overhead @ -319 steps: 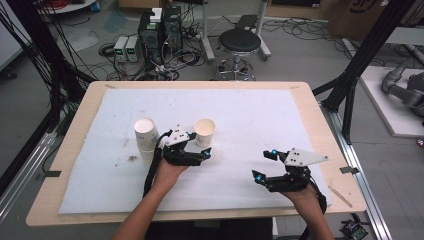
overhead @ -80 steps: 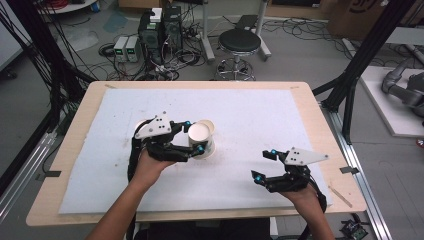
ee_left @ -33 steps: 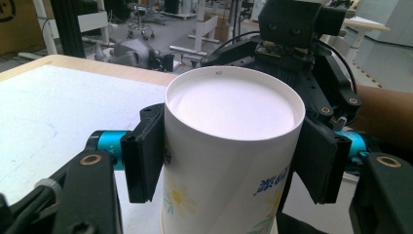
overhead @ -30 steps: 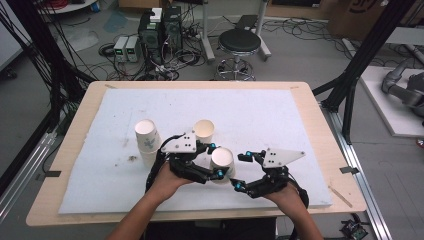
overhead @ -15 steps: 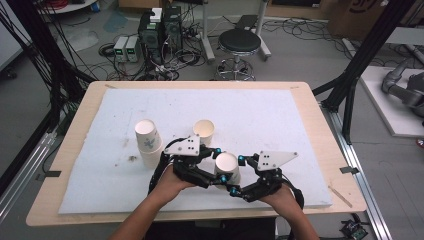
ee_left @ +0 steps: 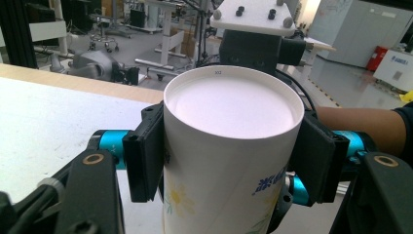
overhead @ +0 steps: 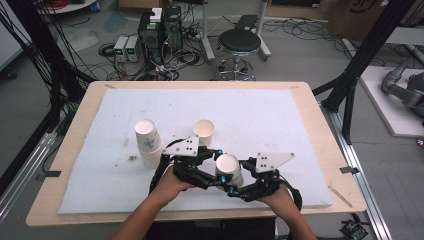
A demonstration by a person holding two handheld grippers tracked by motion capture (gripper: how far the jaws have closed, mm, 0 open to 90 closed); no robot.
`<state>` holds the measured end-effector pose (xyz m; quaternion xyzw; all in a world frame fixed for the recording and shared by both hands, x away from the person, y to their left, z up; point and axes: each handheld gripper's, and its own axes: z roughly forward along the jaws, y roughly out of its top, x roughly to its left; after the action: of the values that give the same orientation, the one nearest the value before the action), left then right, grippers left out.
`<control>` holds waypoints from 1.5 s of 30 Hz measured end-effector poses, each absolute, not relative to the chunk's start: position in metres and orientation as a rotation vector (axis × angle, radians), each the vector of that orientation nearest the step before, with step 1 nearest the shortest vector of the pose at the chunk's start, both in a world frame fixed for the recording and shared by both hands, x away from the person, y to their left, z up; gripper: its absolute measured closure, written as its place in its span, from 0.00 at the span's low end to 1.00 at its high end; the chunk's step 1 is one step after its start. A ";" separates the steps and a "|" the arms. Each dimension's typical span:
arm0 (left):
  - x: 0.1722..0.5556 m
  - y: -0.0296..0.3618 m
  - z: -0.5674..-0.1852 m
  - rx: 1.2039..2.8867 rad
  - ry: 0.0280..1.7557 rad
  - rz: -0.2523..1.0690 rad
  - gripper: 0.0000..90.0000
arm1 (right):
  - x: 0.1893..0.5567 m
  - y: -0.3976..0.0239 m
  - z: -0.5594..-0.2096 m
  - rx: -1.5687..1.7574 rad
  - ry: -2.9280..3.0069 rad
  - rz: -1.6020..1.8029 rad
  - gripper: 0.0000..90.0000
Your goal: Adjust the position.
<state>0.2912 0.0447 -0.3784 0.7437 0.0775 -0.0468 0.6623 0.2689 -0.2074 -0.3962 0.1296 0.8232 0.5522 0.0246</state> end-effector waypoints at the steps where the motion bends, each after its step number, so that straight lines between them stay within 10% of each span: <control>1: 0.290 0.044 -0.378 1.680 0.175 -0.101 0.39 | 0.268 -0.207 -0.396 0.397 2.556 1.706 0.38; 6: 0.288 0.045 -0.374 1.749 0.210 -0.029 0.16 | 0.268 -0.207 -0.395 0.381 2.582 1.650 0.40; 45: 0.293 0.036 -0.362 2.113 0.099 -0.026 0.20 | 0.276 -0.184 -0.369 0.171 2.872 0.951 0.40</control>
<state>0.2926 0.0363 -0.3623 0.8703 0.0406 -0.0106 0.4906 0.2755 -0.1836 -0.3691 0.0565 0.9463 0.3135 0.0557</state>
